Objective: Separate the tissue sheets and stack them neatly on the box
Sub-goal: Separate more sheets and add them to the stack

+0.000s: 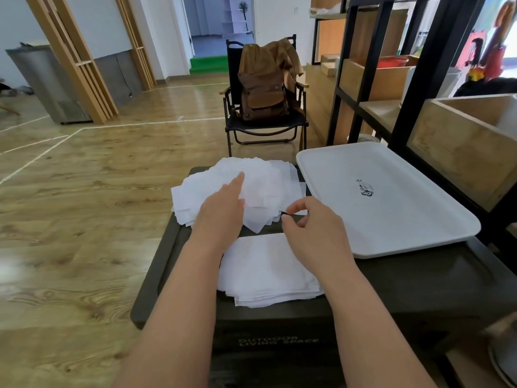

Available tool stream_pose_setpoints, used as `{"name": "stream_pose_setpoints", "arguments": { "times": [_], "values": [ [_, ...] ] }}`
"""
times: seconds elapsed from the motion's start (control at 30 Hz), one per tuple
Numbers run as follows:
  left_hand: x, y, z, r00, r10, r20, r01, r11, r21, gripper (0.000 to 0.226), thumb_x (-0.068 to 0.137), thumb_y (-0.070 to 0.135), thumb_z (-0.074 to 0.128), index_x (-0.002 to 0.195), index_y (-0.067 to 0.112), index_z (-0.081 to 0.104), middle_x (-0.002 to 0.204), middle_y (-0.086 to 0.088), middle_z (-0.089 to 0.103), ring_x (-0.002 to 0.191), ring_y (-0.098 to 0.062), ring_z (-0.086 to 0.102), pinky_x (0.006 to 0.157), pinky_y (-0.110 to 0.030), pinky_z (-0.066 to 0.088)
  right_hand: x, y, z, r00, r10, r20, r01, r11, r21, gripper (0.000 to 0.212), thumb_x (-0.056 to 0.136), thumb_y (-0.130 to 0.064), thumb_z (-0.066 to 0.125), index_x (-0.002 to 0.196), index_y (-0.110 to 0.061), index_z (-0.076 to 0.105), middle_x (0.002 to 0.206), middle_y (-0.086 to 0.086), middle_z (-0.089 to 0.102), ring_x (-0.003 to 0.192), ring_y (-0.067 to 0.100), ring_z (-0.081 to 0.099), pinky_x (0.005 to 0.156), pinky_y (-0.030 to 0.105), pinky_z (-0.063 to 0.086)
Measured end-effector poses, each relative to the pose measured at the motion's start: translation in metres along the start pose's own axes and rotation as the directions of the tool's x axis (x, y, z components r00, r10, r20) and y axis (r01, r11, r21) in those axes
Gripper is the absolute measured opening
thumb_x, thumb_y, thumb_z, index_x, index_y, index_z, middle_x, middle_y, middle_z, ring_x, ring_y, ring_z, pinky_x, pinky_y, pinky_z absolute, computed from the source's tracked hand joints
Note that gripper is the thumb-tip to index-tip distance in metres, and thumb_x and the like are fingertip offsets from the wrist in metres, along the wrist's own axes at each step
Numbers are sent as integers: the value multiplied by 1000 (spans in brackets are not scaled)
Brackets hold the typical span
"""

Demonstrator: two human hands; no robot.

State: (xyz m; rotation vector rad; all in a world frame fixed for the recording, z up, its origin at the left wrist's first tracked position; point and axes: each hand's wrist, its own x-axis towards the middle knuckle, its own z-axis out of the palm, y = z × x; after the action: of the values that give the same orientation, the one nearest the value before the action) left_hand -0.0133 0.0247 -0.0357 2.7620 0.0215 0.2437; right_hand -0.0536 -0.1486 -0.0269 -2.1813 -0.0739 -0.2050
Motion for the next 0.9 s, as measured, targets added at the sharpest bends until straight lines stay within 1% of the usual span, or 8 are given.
{"name": "stream_pose_setpoints", "arguments": {
  "times": [0.13, 0.27, 0.43, 0.63, 0.7, 0.77, 0.83, 0.9],
  "values": [
    [1, -5, -2, 994, -28, -110, 20, 997, -74, 41, 101, 21, 50, 142, 19, 52, 134, -3, 61, 121, -24, 54, 99, -33, 41, -1, -3, 2, 1000, 4, 31, -6, 998, 61, 5, 92, -29, 58, 93, -33, 56, 68, -13, 55, 63, -3, 53, 50, 8, 38],
    [-5, -3, 0, 991, 19, -129, -22, 1000, -20, 48, 94, 22, 62, 141, 17, 53, 138, -1, 58, 126, -25, 49, 103, -34, 37, -2, -5, 3, 999, -9, 40, 7, 998, 58, 5, 93, -30, 58, 95, -33, 56, 73, -15, 55, 67, 0, 54, 52, 9, 34],
    [-4, -2, 2, 964, -30, -264, 5, 995, -95, 33, 99, 13, 50, 126, 16, 66, 123, -2, 69, 115, -25, 56, 95, -33, 42, -1, -2, 1, 999, -26, 34, 23, 997, 76, 6, 93, -27, 58, 92, -32, 56, 70, -13, 56, 69, -9, 55, 53, 2, 38],
    [-9, 4, -13, 929, -108, -355, -9, 950, -311, 25, 96, 32, 59, 82, 17, 72, 76, 14, 67, 71, 0, 57, 63, -11, 37, 1, -2, 0, 999, -46, 12, 44, 990, 136, 12, 92, -26, 59, 86, -35, 55, 70, -12, 58, 72, -20, 50, 55, -4, 35],
    [-15, 9, -28, 933, -217, -287, 9, 812, -584, 31, 94, 38, 62, 72, 17, 69, 63, 15, 62, 57, 2, 54, 55, -9, 38, 1, -3, 0, 998, -65, 25, 60, 981, 183, 9, 92, -26, 59, 91, -35, 57, 73, -12, 61, 73, -16, 53, 56, -1, 37],
    [-25, 16, -48, 952, -294, -79, 79, 491, -868, 31, 95, 38, 63, 71, 18, 72, 68, 8, 69, 56, -5, 62, 48, -19, 48, 1, -6, 1, 995, -88, 43, 75, 968, 238, 11, 91, -31, 60, 99, -37, 55, 81, -15, 63, 79, -14, 54, 56, 1, 40],
    [-37, 18, -63, 969, -235, 83, 139, 231, -963, 26, 96, 37, 62, 81, 20, 76, 84, -3, 76, 67, -16, 70, 51, -26, 54, 0, -11, 2, 992, -108, 67, 80, 941, 330, 20, 91, -38, 60, 109, -42, 50, 92, -17, 64, 86, -12, 56, 60, 1, 42],
    [-45, 20, -71, 973, -196, 120, 158, 195, -968, 26, 97, 37, 59, 93, 17, 75, 92, -9, 77, 74, -22, 73, 54, -32, 56, -1, -16, 3, 989, -130, 70, 92, 911, 402, 28, 91, -46, 57, 115, -47, 43, 96, -8, 66, 91, 1, 61, 65, 9, 48]
  ]
}}
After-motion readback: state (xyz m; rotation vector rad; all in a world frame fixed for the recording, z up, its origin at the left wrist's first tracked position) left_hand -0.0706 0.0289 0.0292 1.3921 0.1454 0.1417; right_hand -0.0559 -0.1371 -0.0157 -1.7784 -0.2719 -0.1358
